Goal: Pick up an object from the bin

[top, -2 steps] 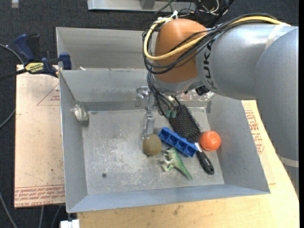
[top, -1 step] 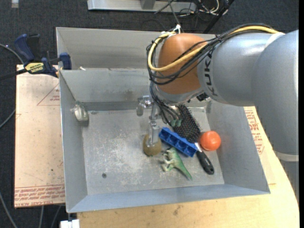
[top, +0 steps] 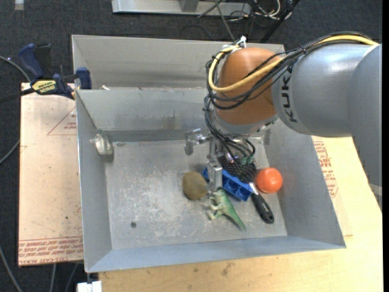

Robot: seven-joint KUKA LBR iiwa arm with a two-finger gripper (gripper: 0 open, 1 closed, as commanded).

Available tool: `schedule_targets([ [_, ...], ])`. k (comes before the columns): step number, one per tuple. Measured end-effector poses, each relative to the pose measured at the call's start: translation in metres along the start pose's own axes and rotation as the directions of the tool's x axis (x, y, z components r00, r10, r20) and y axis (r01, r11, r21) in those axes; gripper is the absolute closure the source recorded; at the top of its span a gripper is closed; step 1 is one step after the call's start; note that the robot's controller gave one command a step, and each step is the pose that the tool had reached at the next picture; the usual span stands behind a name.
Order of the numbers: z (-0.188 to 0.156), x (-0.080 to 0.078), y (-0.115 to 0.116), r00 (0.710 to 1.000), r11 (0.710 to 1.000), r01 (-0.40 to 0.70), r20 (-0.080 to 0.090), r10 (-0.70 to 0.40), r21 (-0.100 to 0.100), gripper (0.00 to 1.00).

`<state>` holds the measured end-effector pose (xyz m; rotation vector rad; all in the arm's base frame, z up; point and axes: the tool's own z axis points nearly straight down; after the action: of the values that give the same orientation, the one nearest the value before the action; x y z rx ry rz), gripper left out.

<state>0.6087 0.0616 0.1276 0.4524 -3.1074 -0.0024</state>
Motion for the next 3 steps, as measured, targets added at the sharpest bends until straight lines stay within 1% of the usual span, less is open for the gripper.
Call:
schedule_targets([
  [1, 0.002, -0.006, 0.002, 0.997, 0.997, 0.074, 0.005, -0.074, 0.002, 0.0],
  [2, 0.046, -0.002, 0.008, 0.948, 0.948, 0.319, 0.003, -0.319, 0.002, 0.0],
  [3, 0.058, 0.002, 0.001, 0.93, 0.93, 0.369, 0.004, -0.369, 0.002, 1.0],
])
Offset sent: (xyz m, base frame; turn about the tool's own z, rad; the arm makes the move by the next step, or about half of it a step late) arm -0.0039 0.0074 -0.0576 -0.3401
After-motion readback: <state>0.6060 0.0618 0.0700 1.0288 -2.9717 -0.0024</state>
